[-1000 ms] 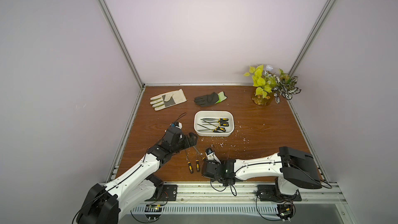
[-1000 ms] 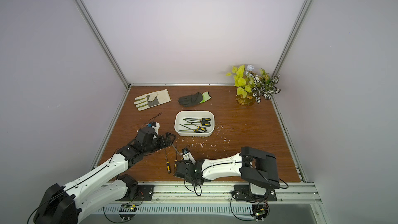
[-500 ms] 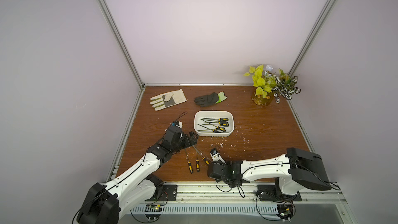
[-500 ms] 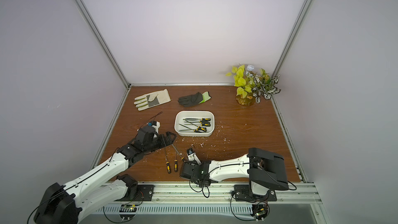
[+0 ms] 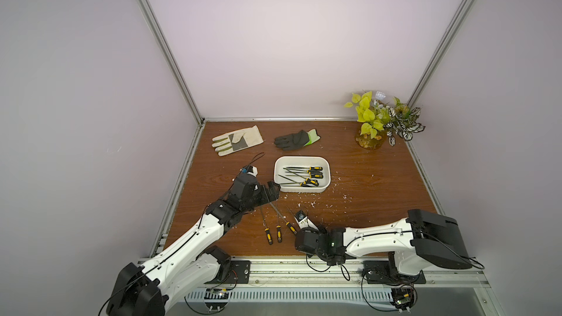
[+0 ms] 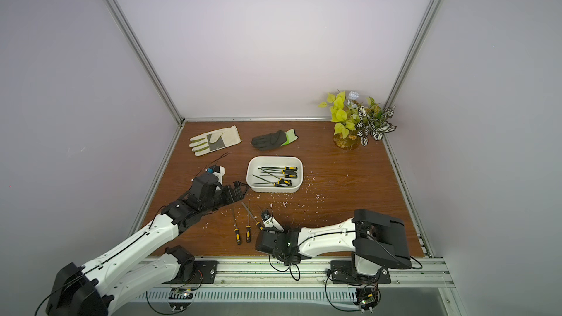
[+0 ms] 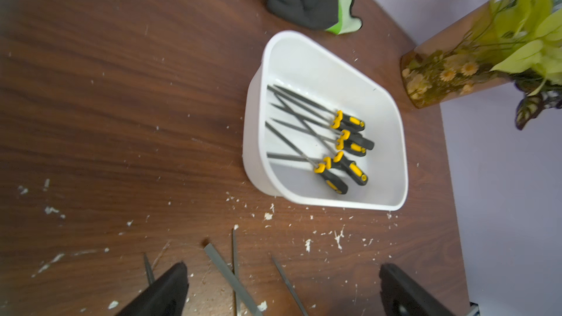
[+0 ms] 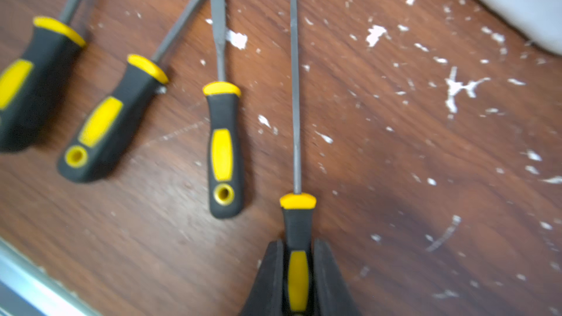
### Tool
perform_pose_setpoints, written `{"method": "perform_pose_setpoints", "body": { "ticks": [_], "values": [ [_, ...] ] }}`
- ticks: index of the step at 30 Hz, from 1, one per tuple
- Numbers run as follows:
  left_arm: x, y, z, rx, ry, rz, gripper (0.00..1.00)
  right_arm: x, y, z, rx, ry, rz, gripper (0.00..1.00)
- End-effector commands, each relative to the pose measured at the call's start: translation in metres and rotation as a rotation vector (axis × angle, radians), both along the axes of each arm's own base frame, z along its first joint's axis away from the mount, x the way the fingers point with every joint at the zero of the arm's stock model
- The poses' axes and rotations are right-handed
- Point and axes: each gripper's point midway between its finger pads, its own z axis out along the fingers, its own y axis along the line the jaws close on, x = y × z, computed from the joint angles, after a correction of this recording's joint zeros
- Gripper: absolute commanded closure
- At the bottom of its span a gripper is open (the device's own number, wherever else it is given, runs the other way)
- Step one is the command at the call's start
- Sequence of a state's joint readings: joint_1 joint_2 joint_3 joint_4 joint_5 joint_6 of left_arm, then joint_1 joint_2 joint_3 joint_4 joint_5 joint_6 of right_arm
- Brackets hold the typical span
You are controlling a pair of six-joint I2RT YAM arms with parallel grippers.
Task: Put the file tool into the storage box
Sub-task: Pick up the file tool from the center of the board.
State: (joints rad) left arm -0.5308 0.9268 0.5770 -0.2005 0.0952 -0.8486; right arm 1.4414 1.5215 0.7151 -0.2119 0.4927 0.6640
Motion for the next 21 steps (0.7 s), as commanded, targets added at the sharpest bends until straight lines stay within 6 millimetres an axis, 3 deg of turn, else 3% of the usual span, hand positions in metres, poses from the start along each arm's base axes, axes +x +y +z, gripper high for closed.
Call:
{"method": "perform_pose_setpoints", "body": {
  "ticks": [1, 6, 10, 15, 21],
  "values": [
    [0.005, 0.001, 0.026, 0.023, -0.066, -0.002, 0.00, 0.013, -0.002, 0.033, 0.023, -0.095, 0.073, 0.94],
    [0.010, -0.007, 0.048, -0.014, -0.105, -0.023, 0.00, 0.020, 0.007, 0.072, 0.094, -0.134, 0.228, 0.95],
    [0.012, -0.012, 0.069, -0.070, -0.166, -0.035, 0.00, 0.039, 0.009, 0.107, 0.176, -0.183, 0.328, 0.96],
    [0.015, -0.007, 0.081, -0.065, -0.191, -0.029, 0.00, 0.088, 0.000, 0.141, 0.155, -0.286, 0.373, 0.97],
    [0.020, -0.008, 0.075, -0.068, -0.177, -0.036, 0.00, 0.148, -0.003, 0.146, 0.086, -0.359, 0.437, 1.00]
  ]
}}
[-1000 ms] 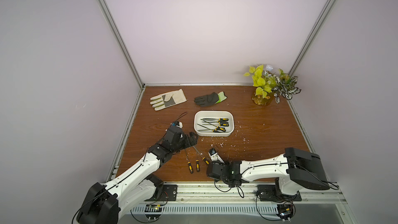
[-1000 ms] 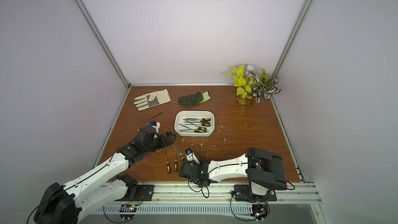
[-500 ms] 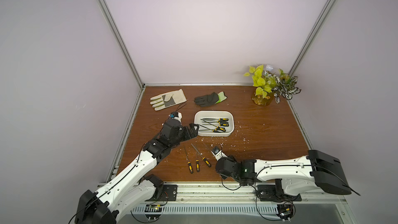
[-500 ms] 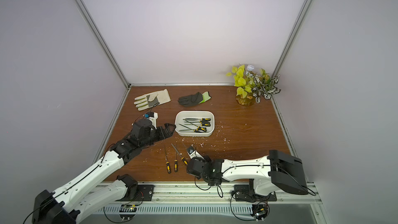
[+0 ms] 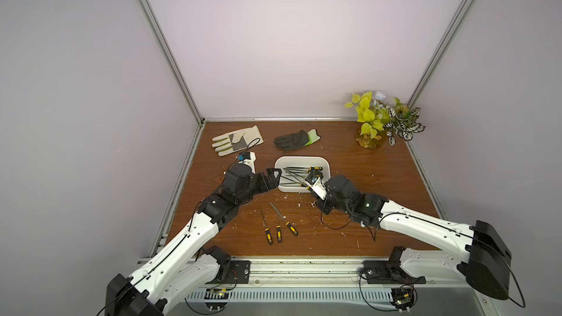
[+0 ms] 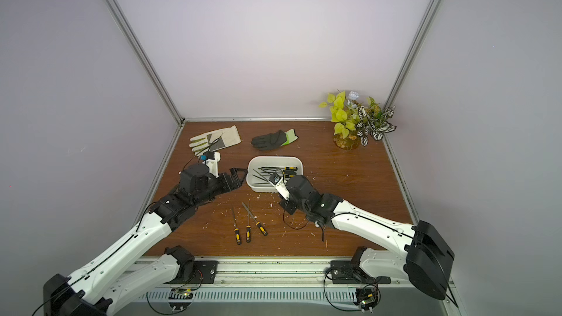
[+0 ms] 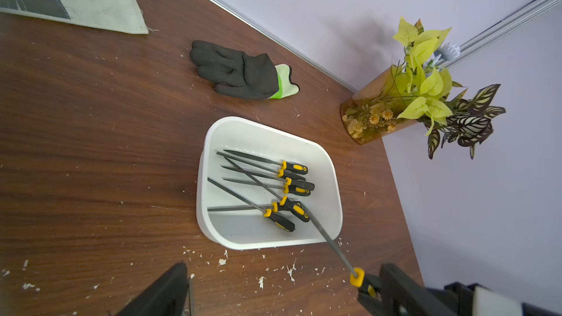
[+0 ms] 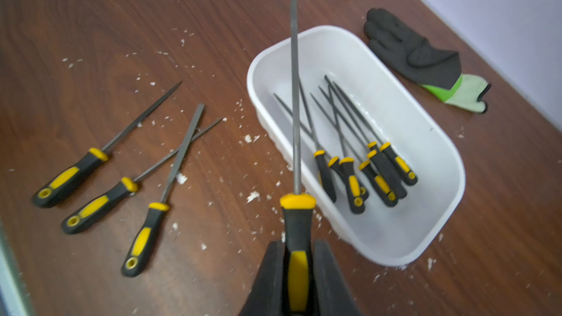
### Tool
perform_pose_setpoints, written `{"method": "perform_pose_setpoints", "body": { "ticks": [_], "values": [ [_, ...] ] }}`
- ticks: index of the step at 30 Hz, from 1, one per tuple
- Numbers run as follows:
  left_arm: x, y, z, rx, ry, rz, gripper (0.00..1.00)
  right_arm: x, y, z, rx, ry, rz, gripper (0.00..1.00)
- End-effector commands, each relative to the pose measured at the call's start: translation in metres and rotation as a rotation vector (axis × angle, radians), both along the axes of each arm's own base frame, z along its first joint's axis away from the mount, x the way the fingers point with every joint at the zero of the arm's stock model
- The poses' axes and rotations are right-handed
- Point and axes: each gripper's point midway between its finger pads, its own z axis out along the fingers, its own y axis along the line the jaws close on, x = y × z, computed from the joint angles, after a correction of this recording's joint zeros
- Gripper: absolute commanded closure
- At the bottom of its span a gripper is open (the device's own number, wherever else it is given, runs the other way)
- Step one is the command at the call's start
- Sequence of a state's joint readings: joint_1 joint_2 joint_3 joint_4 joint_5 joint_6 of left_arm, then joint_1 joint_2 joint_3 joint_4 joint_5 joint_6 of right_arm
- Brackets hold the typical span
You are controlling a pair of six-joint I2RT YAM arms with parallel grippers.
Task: Put the file tool into the storage box
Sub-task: Pick up the file tool from the center of the board, then place the file tool in the storage box.
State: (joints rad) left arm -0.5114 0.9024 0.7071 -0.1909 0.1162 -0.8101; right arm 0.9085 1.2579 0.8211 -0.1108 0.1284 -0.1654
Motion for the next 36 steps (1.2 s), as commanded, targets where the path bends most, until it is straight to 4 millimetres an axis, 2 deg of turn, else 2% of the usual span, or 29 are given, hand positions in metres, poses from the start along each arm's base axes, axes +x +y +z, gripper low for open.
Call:
{"method": "perform_pose_setpoints", "body": {
  "ticks": [1, 5, 8, 13, 20, 22, 23, 25, 27, 32, 36],
  "values": [
    [0.005, -0.003, 0.004, -0.008, -0.019, -0.024, 0.00, 0.030, 0.012, 0.017, -0.002, -0.090, 0.132, 1.00],
    [0.007, -0.008, -0.001, -0.009, -0.006, -0.045, 0.00, 0.067, 0.002, 0.002, -0.030, -0.111, 0.165, 1.00],
    [0.007, -0.009, -0.006, -0.003, 0.000, -0.045, 0.00, 0.084, -0.004, -0.009, -0.047, -0.101, 0.188, 1.00],
    [0.007, -0.009, -0.014, -0.007, 0.007, -0.047, 0.00, 0.090, -0.003, -0.035, -0.099, -0.055, 0.243, 1.00],
    [0.009, -0.010, -0.019, -0.004, 0.018, -0.048, 0.00, 0.089, -0.001, -0.051, -0.143, -0.030, 0.284, 1.00],
    [0.008, -0.010, -0.019, -0.007, 0.019, -0.048, 0.00, 0.091, -0.002, -0.053, -0.157, -0.032, 0.279, 0.95],
    [0.009, -0.010, -0.018, -0.008, 0.017, -0.044, 0.00, 0.093, -0.003, -0.055, -0.165, -0.031, 0.273, 0.89],
    [0.008, -0.009, -0.018, -0.012, 0.017, -0.040, 0.00, 0.095, -0.003, -0.056, -0.171, -0.029, 0.265, 0.75],
    [0.007, -0.009, -0.018, -0.016, 0.018, -0.040, 0.00, 0.098, -0.002, -0.055, -0.166, -0.032, 0.258, 0.68],
    [0.005, -0.006, -0.020, -0.016, 0.019, -0.032, 0.00, 0.104, -0.002, -0.045, -0.149, -0.060, 0.225, 0.62],
    [0.004, -0.004, -0.023, -0.004, 0.026, -0.025, 0.00, 0.110, -0.004, -0.025, -0.114, -0.102, 0.172, 0.61]
  ]
}}
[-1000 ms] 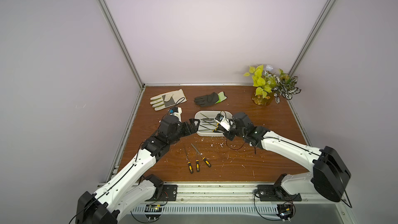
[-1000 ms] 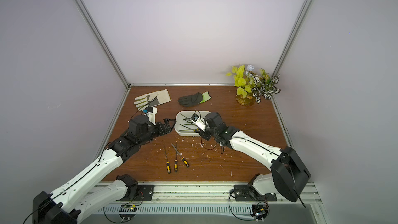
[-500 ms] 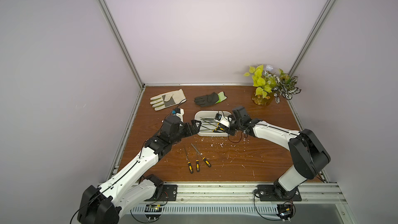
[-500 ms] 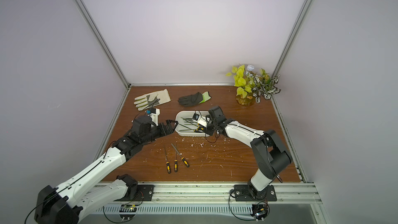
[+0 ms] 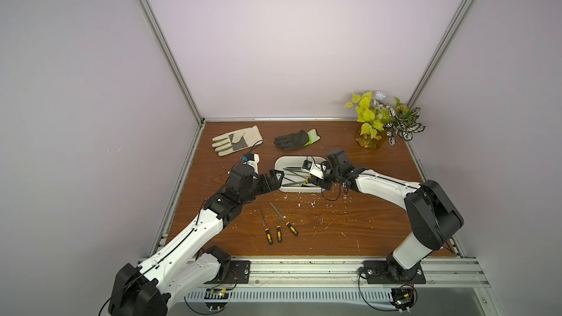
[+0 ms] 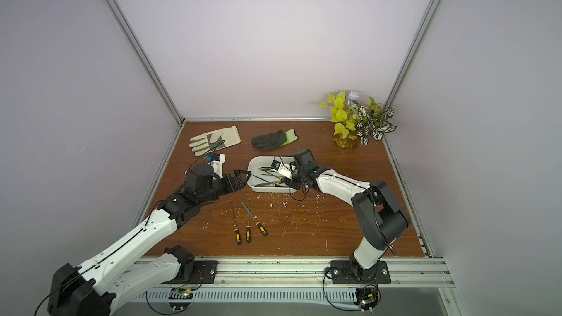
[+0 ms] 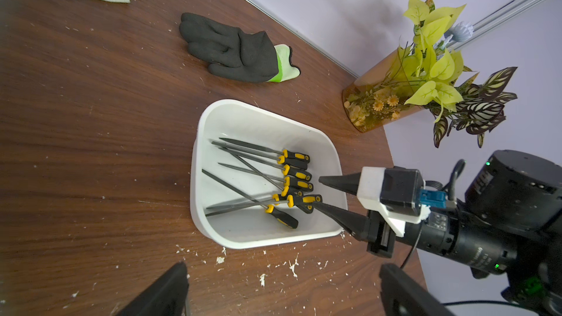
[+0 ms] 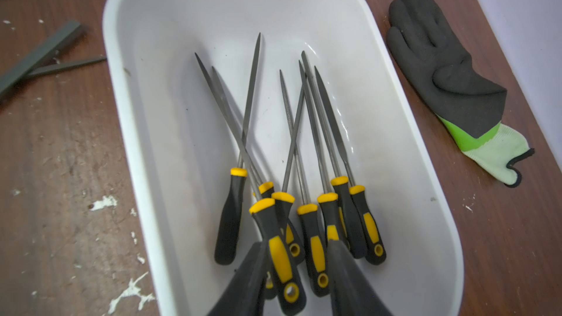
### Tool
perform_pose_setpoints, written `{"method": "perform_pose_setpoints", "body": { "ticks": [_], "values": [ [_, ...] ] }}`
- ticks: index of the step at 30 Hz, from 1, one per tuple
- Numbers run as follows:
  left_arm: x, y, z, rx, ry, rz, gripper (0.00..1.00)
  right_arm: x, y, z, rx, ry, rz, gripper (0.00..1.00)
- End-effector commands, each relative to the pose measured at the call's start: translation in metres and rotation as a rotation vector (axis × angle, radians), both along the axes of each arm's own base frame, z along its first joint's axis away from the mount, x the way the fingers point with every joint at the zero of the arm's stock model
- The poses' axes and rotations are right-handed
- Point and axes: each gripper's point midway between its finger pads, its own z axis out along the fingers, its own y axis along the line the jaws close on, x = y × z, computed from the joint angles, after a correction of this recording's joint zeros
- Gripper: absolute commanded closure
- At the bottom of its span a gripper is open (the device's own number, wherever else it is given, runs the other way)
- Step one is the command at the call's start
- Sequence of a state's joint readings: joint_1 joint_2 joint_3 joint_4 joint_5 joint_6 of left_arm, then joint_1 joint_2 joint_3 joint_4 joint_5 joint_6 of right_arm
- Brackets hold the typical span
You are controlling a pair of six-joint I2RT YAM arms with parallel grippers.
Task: Put the file tool into the storage box
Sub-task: Place the file tool in the storage box.
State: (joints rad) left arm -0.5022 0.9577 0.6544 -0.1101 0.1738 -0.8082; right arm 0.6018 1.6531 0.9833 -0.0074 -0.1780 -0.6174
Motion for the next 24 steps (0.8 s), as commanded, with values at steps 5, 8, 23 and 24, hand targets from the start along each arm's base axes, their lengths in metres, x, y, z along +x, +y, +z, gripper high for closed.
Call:
{"method": "perform_pose_setpoints", "body": {
  "ticks": [5, 8, 23, 24],
  "values": [
    [0.000, 0.010, -0.007, 0.030, 0.004, 0.030, 0.00, 0.010, 0.002, 0.082, 0.202, -0.112, -0.123, 0.58],
    [-0.001, 0.012, -0.013, 0.037, 0.011, 0.039, 0.00, -0.006, 0.004, 0.105, 0.332, -0.058, -0.148, 0.55],
    [-0.010, 0.021, -0.054, 0.076, 0.100, 0.071, 0.00, -0.117, 0.046, 0.049, 0.492, 0.321, -0.386, 0.56],
    [-0.011, 0.024, -0.057, 0.087, 0.102, 0.084, 0.00, -0.126, 0.050, 0.045, 0.514, 0.343, -0.379, 0.56]
  ]
}}
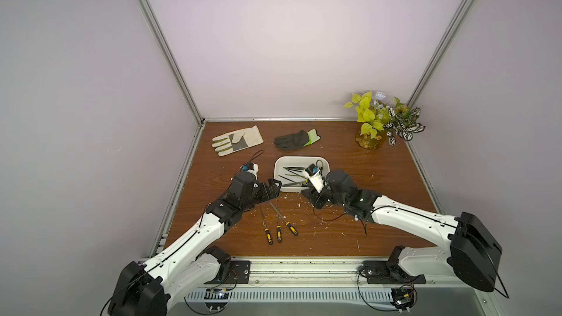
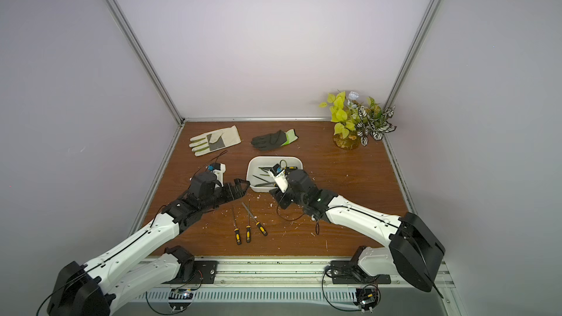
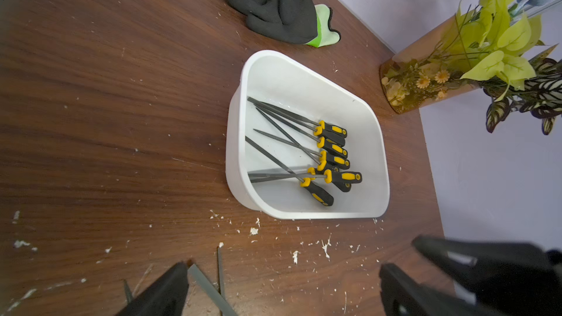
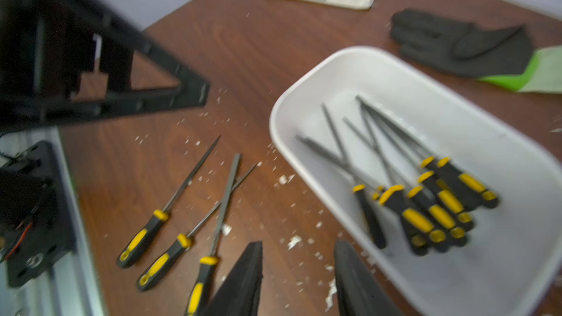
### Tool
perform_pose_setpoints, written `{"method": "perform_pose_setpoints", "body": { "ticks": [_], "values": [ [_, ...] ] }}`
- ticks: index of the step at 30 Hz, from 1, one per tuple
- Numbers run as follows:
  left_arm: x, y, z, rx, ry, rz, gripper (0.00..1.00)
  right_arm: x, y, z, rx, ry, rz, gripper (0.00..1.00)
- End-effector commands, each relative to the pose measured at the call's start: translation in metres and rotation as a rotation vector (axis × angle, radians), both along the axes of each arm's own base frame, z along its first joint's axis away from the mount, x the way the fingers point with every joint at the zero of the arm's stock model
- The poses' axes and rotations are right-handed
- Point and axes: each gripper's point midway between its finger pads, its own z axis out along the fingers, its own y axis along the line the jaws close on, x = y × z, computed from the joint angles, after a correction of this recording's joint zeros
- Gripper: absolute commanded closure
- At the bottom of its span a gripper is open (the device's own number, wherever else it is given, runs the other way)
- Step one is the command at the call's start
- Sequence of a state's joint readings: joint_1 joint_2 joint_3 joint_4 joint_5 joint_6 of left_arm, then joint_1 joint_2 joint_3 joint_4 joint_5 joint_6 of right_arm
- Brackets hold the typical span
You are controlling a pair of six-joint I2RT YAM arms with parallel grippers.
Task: Put the file tool into the storage box
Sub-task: Place the file tool in the storage box, then pick up the file tool from the center of the board.
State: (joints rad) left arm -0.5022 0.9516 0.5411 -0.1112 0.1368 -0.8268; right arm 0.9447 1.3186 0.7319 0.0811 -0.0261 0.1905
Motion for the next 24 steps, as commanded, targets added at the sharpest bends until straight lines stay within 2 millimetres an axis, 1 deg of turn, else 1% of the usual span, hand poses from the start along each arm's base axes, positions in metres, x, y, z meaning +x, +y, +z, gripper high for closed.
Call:
{"method": "perform_pose_setpoints", "body": {
  "ticks": [1, 3, 5, 7, 9, 15, 20, 24],
  "values": [
    [0.002, 0.013, -0.007, 0.043, 0.008, 0.055, 0.00, -0.013, 0.009, -0.001, 0.110, 0.059, -0.074, 0.56],
    [0.002, 0.018, -0.007, 0.055, 0.000, 0.073, 0.00, -0.022, 0.012, -0.007, 0.119, 0.061, -0.074, 0.54],
    [0.002, 0.023, -0.006, 0.066, -0.010, 0.097, 0.00, -0.027, 0.011, -0.015, 0.101, 0.069, -0.092, 0.54],
    [0.002, 0.027, -0.006, 0.062, -0.017, 0.120, 0.00, -0.035, 0.015, -0.023, 0.079, 0.082, -0.078, 0.53],
    [0.003, 0.025, -0.005, 0.048, -0.023, 0.116, 0.00, -0.044, 0.020, -0.031, 0.044, 0.085, -0.060, 0.52],
    [0.007, 0.023, -0.015, 0.072, 0.003, 0.111, 0.00, -0.062, 0.034, -0.051, -0.037, 0.079, -0.028, 0.51],
    [0.008, 0.024, -0.019, 0.065, -0.003, 0.120, 0.00, -0.070, 0.041, -0.061, -0.082, 0.078, -0.031, 0.50],
    [0.008, 0.023, -0.028, 0.068, 0.016, 0.115, 0.00, -0.075, 0.047, -0.066, -0.106, 0.069, -0.029, 0.51]
  ]
}}
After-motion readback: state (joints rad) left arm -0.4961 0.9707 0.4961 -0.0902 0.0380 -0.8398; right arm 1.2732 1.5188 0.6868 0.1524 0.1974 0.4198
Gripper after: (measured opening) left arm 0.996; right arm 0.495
